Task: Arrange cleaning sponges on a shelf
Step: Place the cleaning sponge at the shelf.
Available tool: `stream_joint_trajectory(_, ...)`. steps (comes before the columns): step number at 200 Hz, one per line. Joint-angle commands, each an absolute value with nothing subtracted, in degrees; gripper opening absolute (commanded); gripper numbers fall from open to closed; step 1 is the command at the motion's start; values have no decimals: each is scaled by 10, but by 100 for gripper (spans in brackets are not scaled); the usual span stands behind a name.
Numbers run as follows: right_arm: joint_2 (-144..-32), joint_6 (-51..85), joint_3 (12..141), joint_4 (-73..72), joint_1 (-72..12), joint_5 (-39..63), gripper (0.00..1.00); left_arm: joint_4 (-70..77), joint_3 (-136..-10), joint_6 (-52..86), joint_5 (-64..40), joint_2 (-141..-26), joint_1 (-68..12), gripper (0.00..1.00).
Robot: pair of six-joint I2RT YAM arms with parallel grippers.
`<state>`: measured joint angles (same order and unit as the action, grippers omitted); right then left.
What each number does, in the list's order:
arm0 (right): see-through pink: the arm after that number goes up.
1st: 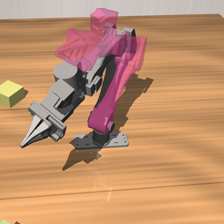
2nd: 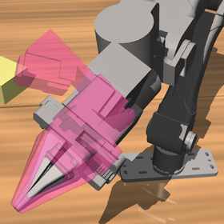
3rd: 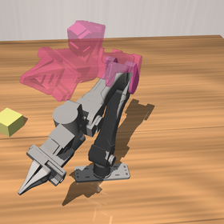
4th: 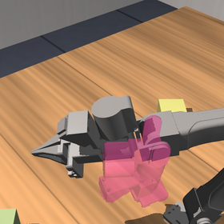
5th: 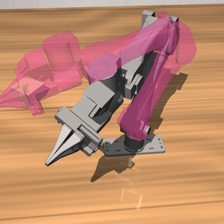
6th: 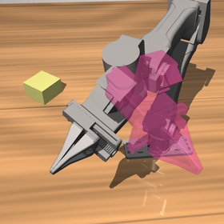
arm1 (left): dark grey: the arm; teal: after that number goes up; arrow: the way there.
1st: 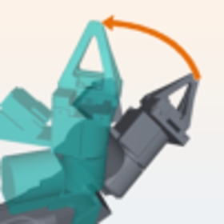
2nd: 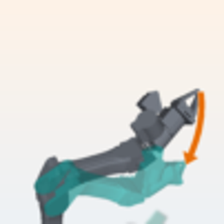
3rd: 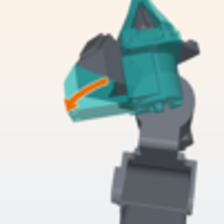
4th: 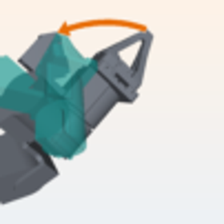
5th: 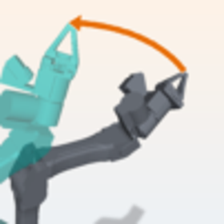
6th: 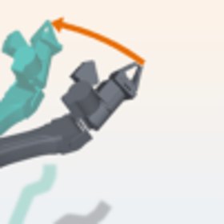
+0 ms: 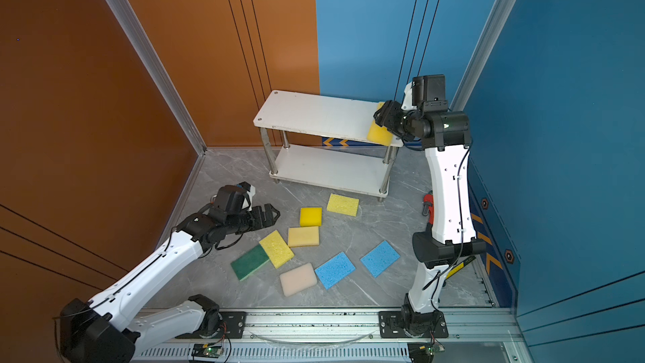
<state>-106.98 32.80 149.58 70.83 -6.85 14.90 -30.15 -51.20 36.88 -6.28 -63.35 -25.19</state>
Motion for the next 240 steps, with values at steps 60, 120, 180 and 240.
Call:
stream_joint_trajectory(60, -1120, 292, 1514, 672, -42, 154, 65, -296, -524, 354, -59, -627, -252, 98)
stream_joint_trajectory(120, -1138, 269, 1515, 670, -34, 157, 65, -296, -506, 374, -55, -615, -252, 98)
stream_joint_trajectory(180, -1157, 235, 1513, 671, -32, 137, 70, -296, -493, 395, -44, -599, -259, 98)
stream_joint_trajectory(240, -1175, 227, 1525, 664, -39, 100, 89, -306, -490, 392, -41, -592, -258, 98)
